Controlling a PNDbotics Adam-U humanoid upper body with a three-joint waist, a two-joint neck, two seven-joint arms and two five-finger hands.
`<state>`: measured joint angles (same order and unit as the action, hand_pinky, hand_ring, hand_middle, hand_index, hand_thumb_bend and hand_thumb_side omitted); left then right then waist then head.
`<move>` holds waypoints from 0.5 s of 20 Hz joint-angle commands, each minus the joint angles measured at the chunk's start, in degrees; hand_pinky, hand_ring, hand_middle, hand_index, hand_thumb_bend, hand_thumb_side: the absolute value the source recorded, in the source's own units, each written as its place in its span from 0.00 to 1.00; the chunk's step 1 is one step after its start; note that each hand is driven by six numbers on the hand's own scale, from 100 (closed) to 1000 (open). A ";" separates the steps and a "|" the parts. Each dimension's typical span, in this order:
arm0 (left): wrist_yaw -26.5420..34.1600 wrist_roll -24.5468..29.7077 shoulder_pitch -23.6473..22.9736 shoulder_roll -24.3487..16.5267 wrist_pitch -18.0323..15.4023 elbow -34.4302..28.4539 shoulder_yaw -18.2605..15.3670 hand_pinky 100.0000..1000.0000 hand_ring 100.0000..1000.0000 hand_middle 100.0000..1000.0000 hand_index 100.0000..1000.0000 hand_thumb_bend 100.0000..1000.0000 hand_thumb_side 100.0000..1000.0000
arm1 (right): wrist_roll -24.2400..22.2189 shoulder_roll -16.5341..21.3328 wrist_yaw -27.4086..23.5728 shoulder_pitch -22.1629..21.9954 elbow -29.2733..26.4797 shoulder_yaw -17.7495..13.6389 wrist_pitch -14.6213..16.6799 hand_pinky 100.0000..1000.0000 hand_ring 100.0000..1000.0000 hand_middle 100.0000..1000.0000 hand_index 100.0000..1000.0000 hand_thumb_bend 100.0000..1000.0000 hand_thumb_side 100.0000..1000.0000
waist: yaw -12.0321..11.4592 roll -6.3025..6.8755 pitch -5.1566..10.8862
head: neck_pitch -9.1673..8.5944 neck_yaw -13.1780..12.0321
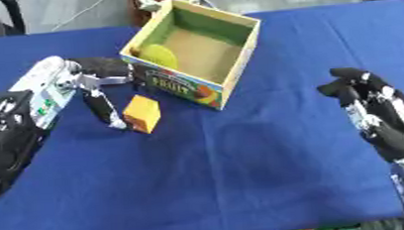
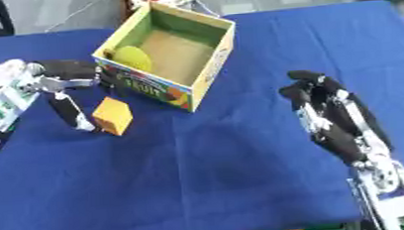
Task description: Pick up objects on the table and place them in the box.
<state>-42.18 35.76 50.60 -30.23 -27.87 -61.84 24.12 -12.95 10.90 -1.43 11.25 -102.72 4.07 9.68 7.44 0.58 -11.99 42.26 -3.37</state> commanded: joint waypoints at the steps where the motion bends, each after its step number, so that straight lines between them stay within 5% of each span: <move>1: 0.35 5.38 1.42 -1.06 -6.83 -1.00 -1.10 0.68 0.60 0.58 0.69 0.33 0.10 | 0.01 0.71 -0.24 0.40 -0.55 -0.35 -0.01 0.81 0.72 0.54 0.79 0.00 0.43 | 0.12 -0.01 0.88 | -0.34 0.20; 10: 4.05 2.69 3.35 -3.81 -3.63 -7.62 -4.49 0.67 0.55 0.47 0.59 0.26 0.01 | 0.15 0.79 -0.28 0.25 -0.51 -0.42 -0.06 0.81 0.72 0.54 0.79 0.00 0.43 | -0.11 0.07 0.94 | -0.20 0.67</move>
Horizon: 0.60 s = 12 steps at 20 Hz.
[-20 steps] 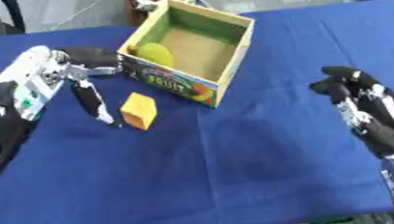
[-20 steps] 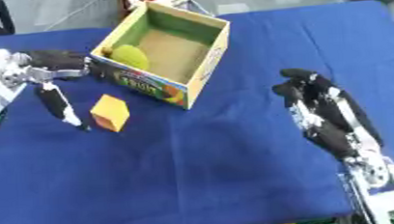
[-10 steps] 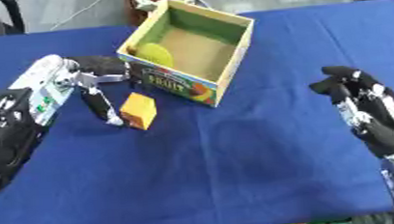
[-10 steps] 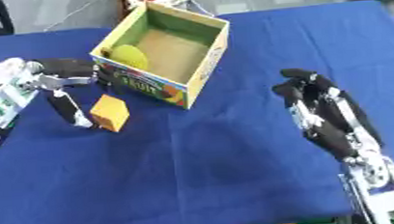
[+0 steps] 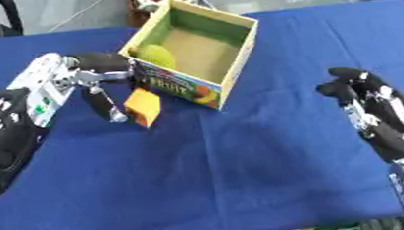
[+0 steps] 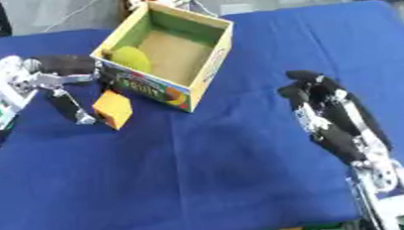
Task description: Pick up objects on the table and place them in the box.
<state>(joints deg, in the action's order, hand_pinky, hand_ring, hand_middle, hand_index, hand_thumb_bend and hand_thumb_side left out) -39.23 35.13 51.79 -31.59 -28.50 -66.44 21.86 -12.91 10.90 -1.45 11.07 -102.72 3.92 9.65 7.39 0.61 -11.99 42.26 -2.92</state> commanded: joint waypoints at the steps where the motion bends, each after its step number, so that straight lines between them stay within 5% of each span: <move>1: 1.16 2.66 2.79 -2.68 -2.19 -4.01 -3.07 0.67 0.55 0.47 0.59 0.27 0.01 | 0.13 0.82 -0.26 0.40 -0.50 -0.28 -0.03 0.81 0.72 0.54 0.79 0.00 0.43 | -0.11 0.08 0.97 | -0.19 0.29; 12: -7.95 -7.87 8.98 5.77 8.37 0.62 -9.59 0.69 0.64 0.57 0.69 0.32 0.00 | -0.38 0.55 -0.57 0.33 -0.38 0.30 -0.12 0.81 0.72 0.54 0.79 0.00 0.43 | 0.78 -0.05 1.40 | 0.21 0.23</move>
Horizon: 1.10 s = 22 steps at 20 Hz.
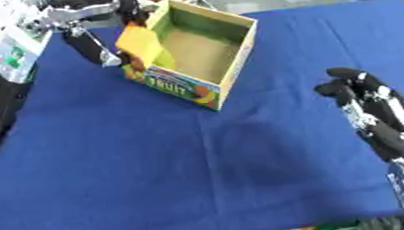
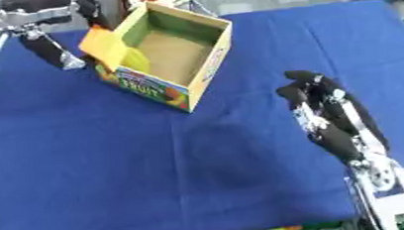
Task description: Pick up objects on the table and place them in the box.
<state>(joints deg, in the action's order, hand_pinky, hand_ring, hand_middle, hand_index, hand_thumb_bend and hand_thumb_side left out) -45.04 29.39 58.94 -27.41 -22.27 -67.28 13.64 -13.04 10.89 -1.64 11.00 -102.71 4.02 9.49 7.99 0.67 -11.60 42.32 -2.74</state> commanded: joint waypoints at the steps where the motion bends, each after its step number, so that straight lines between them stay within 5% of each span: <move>1: -3.17 -3.15 1.98 2.61 2.93 2.45 -1.49 0.69 0.66 0.61 0.72 0.33 0.00 | -0.34 0.52 -0.44 0.44 -0.39 0.28 0.04 0.81 0.72 0.54 0.79 0.00 0.43 | 0.42 -0.16 0.99 | 0.14 -0.03; 10: -12.93 -12.91 1.84 8.72 7.52 9.58 -2.70 0.72 0.73 0.76 0.83 0.48 0.12 | -0.80 0.38 -0.71 0.72 -0.34 0.65 0.00 0.81 0.72 0.54 0.79 0.00 0.43 | 1.46 -0.27 0.76 | 0.03 -0.58; 13: -15.94 -16.00 1.17 9.17 7.40 10.93 -3.11 0.72 0.75 0.82 0.88 0.58 0.25 | -0.76 0.39 -0.71 0.78 -0.34 0.57 0.02 0.81 0.72 0.54 0.79 0.00 0.43 | 1.26 -0.38 0.69 | -0.10 -0.31; 18: -13.17 -21.06 -0.75 7.19 6.52 6.74 -4.83 0.65 0.70 0.75 0.84 0.42 0.21 | -0.55 0.28 -0.61 0.81 -0.37 0.25 0.07 0.81 0.72 0.54 0.79 0.00 0.43 | 0.40 -0.69 0.67 | -0.18 0.39; 22: -9.19 -25.11 -4.01 4.90 6.67 0.86 -6.29 0.58 0.66 0.67 0.80 0.21 0.20 | -0.25 0.21 -0.47 0.75 -0.36 -0.09 0.10 0.81 0.72 0.54 0.79 0.00 0.43 | -0.85 -0.94 0.67 | -0.21 0.89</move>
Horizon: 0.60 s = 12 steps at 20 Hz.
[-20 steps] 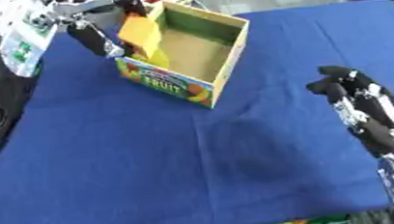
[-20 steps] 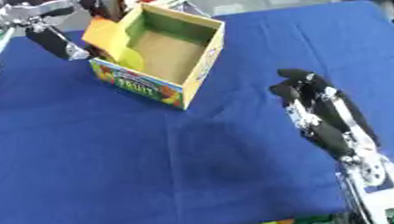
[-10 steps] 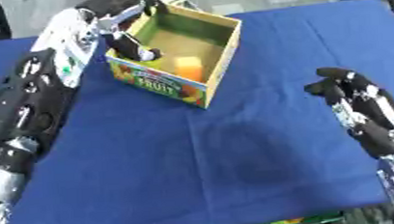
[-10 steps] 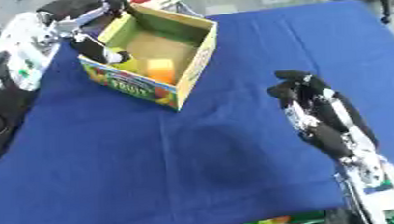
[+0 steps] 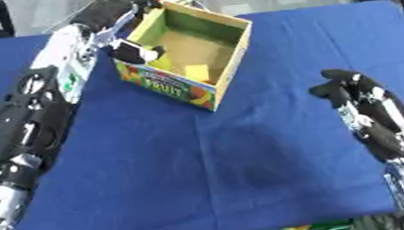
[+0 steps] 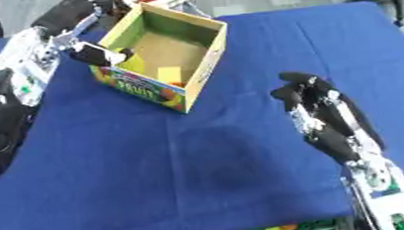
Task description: Pick up objects on the table and place them in the box.
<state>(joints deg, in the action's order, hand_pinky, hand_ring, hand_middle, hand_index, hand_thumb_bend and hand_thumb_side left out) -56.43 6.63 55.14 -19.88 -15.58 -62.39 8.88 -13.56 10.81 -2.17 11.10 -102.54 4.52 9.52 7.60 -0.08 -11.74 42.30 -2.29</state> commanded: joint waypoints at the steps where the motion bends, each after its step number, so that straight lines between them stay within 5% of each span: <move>1: 3.20 -3.36 -1.60 -3.25 -0.47 -5.62 -2.76 0.57 0.65 0.66 0.79 0.19 0.20 | 0.39 0.29 0.09 0.62 -0.55 -0.76 0.08 0.81 0.72 0.54 0.79 0.00 0.43 | -1.12 -0.27 0.80 | -0.26 0.75; 7: 9.33 -9.48 -11.33 -3.98 -4.97 -15.52 -8.44 0.53 0.62 0.63 0.78 0.09 0.27 | 1.05 0.34 0.43 0.94 -0.83 -1.40 0.11 0.81 0.72 0.54 0.79 0.00 0.43 | -3.46 -0.40 0.19 | -0.81 0.69; 12: 14.37 -14.53 -19.52 -1.87 -1.43 -23.72 -9.80 0.52 0.61 0.62 0.77 0.03 0.31 | 1.68 0.72 0.74 1.48 -1.12 -1.97 0.08 0.81 0.72 0.54 0.79 0.00 0.43 | -4.95 -0.34 -0.94 | -1.28 -0.07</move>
<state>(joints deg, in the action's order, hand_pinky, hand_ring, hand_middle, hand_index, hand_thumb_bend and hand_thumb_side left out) -43.40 -6.58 34.98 -21.37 -17.70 -83.24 -0.16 -12.19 10.80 -1.85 11.91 -102.56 3.05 9.55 2.57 -0.47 -13.51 41.69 -2.08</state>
